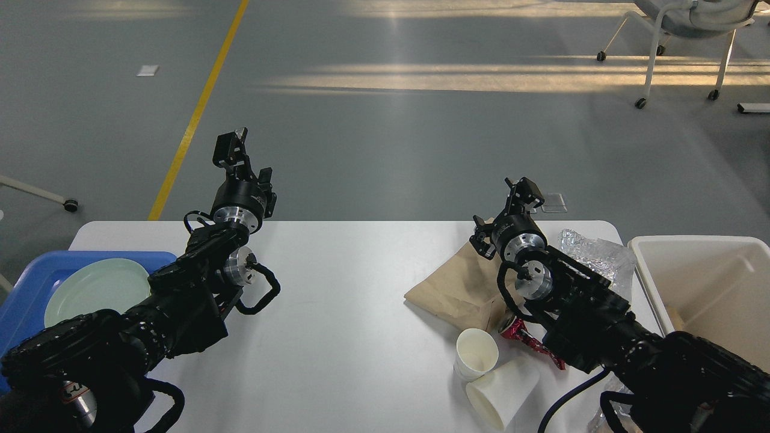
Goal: Tidy desktop
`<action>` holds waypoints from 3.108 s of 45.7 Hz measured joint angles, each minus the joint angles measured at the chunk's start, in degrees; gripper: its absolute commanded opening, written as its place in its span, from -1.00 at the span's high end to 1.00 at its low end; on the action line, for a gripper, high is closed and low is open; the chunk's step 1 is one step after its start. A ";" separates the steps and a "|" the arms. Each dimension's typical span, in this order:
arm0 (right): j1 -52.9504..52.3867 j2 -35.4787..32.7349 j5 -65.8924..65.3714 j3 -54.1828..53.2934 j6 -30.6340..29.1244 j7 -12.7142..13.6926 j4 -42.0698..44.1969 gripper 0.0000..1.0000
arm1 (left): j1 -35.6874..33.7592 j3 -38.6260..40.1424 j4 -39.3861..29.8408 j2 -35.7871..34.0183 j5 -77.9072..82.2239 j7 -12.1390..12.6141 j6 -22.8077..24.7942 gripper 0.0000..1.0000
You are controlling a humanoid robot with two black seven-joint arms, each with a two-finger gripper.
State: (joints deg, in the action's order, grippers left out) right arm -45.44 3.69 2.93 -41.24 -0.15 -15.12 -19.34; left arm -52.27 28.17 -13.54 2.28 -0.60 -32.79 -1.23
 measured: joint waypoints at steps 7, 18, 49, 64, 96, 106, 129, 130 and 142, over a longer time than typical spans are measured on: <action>0.00 0.00 0.00 0.00 0.00 0.00 0.00 -1.00 | 0.82 0.11 0.03 0.00 -0.07 -3.88 0.04 -0.97; 0.00 0.00 0.00 -0.01 0.00 0.00 0.00 -1.00 | 0.94 0.00 0.10 -0.11 0.11 -4.73 0.04 -0.97; 0.00 0.00 0.00 -0.03 0.00 0.00 0.00 -1.00 | 0.97 -0.05 0.09 -0.08 0.16 -5.01 0.01 -0.97; 0.00 0.00 0.00 -0.03 -0.01 0.00 0.00 -1.00 | 0.96 -0.04 0.09 -0.09 0.16 -5.01 0.01 -0.97; -1.27 -0.23 0.23 0.37 -0.43 0.76 -0.58 -1.00 | 0.96 -0.04 0.09 -0.08 0.16 -5.01 0.01 -0.97; -7.76 -8.03 0.88 1.25 -1.63 0.84 -0.35 -1.00 | 0.96 -0.04 0.09 -0.09 0.16 -5.01 0.01 -0.97; -25.27 -20.79 1.62 38.86 -13.25 0.76 -2.48 -1.00 | 0.96 -0.04 0.09 -0.10 0.16 -5.01 0.01 -0.97; -26.24 -21.19 1.55 41.20 -13.58 0.76 -2.86 -1.00 | 0.96 -0.04 0.09 -0.10 0.16 -5.01 0.01 -0.97; -46.48 -25.22 1.24 81.51 -16.64 0.22 -13.99 -1.00 | 0.96 -0.04 0.09 -0.07 0.16 -5.01 0.01 -0.97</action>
State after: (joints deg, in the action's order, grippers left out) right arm -91.92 -21.53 4.17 40.27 -16.80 -14.89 -33.33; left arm -51.31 28.12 -13.45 2.21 -0.44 -37.80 -1.23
